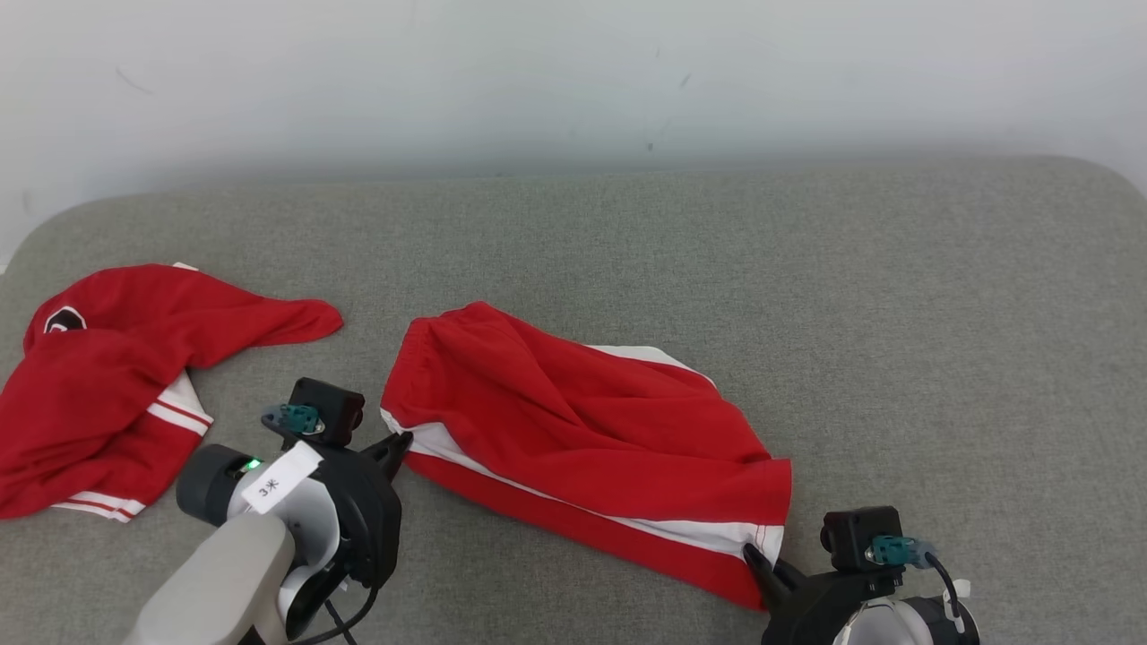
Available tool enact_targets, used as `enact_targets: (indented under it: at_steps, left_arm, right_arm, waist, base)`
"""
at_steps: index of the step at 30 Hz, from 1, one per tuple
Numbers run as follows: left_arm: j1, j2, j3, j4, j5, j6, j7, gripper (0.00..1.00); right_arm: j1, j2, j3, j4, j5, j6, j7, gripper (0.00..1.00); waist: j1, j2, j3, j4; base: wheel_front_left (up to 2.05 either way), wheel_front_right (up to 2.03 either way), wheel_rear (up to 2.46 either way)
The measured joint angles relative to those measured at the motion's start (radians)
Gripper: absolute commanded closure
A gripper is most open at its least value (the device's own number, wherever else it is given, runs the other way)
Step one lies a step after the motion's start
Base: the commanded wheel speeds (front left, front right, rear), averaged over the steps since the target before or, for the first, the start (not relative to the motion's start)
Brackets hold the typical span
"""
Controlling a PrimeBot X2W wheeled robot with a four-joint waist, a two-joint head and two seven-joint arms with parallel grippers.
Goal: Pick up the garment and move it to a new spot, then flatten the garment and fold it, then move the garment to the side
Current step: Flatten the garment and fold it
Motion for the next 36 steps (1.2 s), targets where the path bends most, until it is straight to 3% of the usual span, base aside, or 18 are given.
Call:
enact_targets:
  at_steps: [13, 15, 16, 17, 18, 20, 21, 22, 23, 24, 26, 27, 28, 30, 31, 36]
  left_arm:
    - [-0.015, 0.003, -0.060, 0.039, -0.053, -0.007, -0.035, 1.00]
    - [-0.015, 0.003, -0.067, 0.043, -0.058, -0.007, -0.039, 1.00]
    - [-0.015, 0.003, -0.070, 0.045, -0.061, -0.007, -0.044, 1.00]
    - [-0.016, 0.003, -0.073, 0.047, -0.064, -0.007, -0.044, 1.00]
    - [-0.016, 0.003, -0.076, 0.049, -0.065, -0.007, -0.047, 1.00]
    - [-0.016, 0.003, -0.085, 0.051, -0.069, -0.007, -0.051, 1.00]
    - [-0.016, 0.003, -0.090, 0.052, -0.080, -0.007, -0.052, 1.00]
    - [-0.016, 0.003, -0.094, 0.054, -0.090, -0.007, -0.053, 1.00]
    - [-0.017, 0.003, -0.098, 0.056, -0.094, -0.007, -0.054, 1.00]
    - [-0.017, 0.003, -0.100, 0.057, -0.097, -0.007, -0.058, 1.00]
    - [-0.019, 0.004, -0.106, 0.061, -0.098, -0.007, -0.060, 1.00]
    - [-0.022, 0.004, -0.109, 0.063, -0.100, -0.007, -0.062, 1.00]
    - [-0.027, 0.004, -0.114, 0.067, -0.102, -0.007, -0.062, 1.00]
    - [-0.036, 0.004, -0.121, 0.069, -0.109, -0.007, -0.069, 1.00]
    - [-0.036, 0.004, -0.125, 0.070, -0.109, -0.007, -0.069, 1.00]
    - [-0.036, 0.004, -0.139, 0.080, -0.118, -0.007, -0.070, 1.00]
  right_arm:
    - [0.020, -0.001, -0.003, -0.030, 0.000, -0.008, 0.016, 1.00]
    - [0.026, -0.001, -0.003, -0.030, 0.000, -0.008, 0.018, 0.55]
    - [0.026, -0.001, -0.003, -0.031, 0.000, -0.008, 0.018, 0.39]
    - [0.026, -0.001, -0.004, -0.032, 0.000, -0.008, 0.018, 0.04]
    - [0.026, -0.001, -0.005, -0.032, 0.000, -0.008, 0.018, 0.00]
    - [0.026, 0.000, -0.005, -0.034, 0.000, -0.009, 0.023, 0.00]
    - [0.026, 0.000, -0.005, -0.035, 0.000, -0.009, 0.025, 0.35]
    - [0.026, 0.000, -0.005, -0.036, 0.000, -0.009, 0.025, 0.35]
    - [0.026, 0.000, -0.005, -0.037, 0.000, -0.009, 0.025, 0.14]
    - [0.026, 0.001, -0.006, -0.038, 0.000, -0.009, 0.025, 0.00]
    - [0.026, 0.001, -0.009, -0.043, 0.000, -0.009, 0.025, 0.00]
    - [0.026, 0.001, -0.011, -0.045, 0.000, -0.009, 0.026, 0.06]
    - [0.026, 0.001, -0.013, -0.046, 0.000, -0.010, 0.026, 0.51]
    - [0.026, 0.001, -0.013, -0.045, 0.000, -0.016, 0.031, 0.79]
    - [0.027, 0.001, -0.013, -0.045, 0.000, -0.016, 0.034, 1.00]
    - [0.040, 0.002, -0.012, -0.048, 0.000, -0.016, 0.043, 1.00]
  waist:
    - [-0.0002, -0.0001, -0.022, -0.007]
    - [-0.0002, -0.0001, -0.023, -0.007]
    - [-0.0001, 0.0000, -0.023, -0.007]
    - [-0.0002, -0.0001, -0.023, -0.007]
    - [-0.0002, 0.0000, -0.023, -0.007]
    - [-0.0001, 0.0000, -0.024, -0.007]
    - [-0.0001, 0.0000, -0.024, -0.007]
    - [-0.0001, 0.0000, -0.024, -0.007]
    - [-0.0001, -0.0001, -0.024, -0.007]
    - [-0.0001, 0.0000, -0.024, -0.007]
    - [-0.0002, 0.0000, -0.024, -0.007]
    - [-0.0001, 0.0000, -0.025, -0.007]
    - [-0.0001, 0.0000, -0.025, -0.007]
    - [-0.0001, -0.0001, -0.025, -0.007]
    - [-0.0001, 0.0000, -0.025, -0.007]
    - [-0.0001, 0.0000, -0.025, -0.006]
  base:
    - [0.00, 0.00, 0.00]
    - [0.00, 0.00, 0.00]
    - [0.00, 0.00, 0.00]
    - [0.00, 0.00, 0.00]
    - [0.00, 0.00, 0.00]
    - [0.00, 0.00, 0.00]
    - [0.00, 0.00, 0.00]
    - [0.00, 0.00, 0.00]
    - [0.00, 0.00, 0.00]
    - [0.00, 0.00, 0.00]
    - [0.00, 0.00, 0.00]
    - [0.00, 0.00, 0.00]
    - [0.00, 0.00, 0.00]
    - [0.00, 0.00, 0.00]
    - [0.00, 0.00, 0.00]
    - [0.00, 0.00, 0.00]
